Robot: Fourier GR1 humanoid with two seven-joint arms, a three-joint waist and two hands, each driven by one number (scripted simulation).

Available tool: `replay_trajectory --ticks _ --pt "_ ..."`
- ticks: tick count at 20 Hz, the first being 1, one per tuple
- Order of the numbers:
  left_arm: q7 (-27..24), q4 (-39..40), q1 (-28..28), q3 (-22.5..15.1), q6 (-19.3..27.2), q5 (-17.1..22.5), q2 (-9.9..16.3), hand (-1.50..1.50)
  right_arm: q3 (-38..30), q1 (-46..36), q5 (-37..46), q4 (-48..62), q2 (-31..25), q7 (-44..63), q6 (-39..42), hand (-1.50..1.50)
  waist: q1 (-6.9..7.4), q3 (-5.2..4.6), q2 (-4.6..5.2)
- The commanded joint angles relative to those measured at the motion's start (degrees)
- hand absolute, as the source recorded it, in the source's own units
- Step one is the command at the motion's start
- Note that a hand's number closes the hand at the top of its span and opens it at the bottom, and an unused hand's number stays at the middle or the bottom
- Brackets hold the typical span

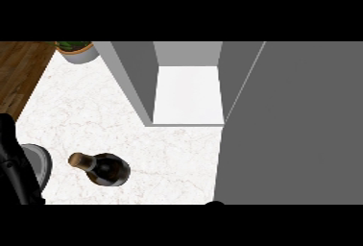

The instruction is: Pick up the wine, place it into the cabinet and close the cabinet

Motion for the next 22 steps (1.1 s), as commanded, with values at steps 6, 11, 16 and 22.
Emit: replay_trajectory --ticks 6,11,16,22 --pt "9.4 -3.6 -0.7 2.5 -8.5 2.4 -0.1 -1.50 -2.2 -1.3 0.1 -4.3 -1.3 4.5 -2.5 -1.50 0.19 -0.01 0.08" --pt "9.4 -0.8 -0.5 5.5 -6.5 5.1 -0.1 -1.50 0.7 1.8 3.2 -5.1 -0.6 3.1 -2.9 -1.50 -0.58 -0.02 0.29" --pt "6.2 0.7 5.4 5.7 -2.0 6.8 -0.1 -1.50 -3.0 -0.1 2.0 -4.6 -2.3 2.7 -2.3 -1.50 -0.52 -0.07 0.55" --pt "0.0 -0.3 13.3 8.3 0.7 11.6 -0.1 -1.50 -6.1 1.3 0.7 -3.5 -2.8 -0.8 -0.7 -1.50 -0.17 -0.10 0.64"
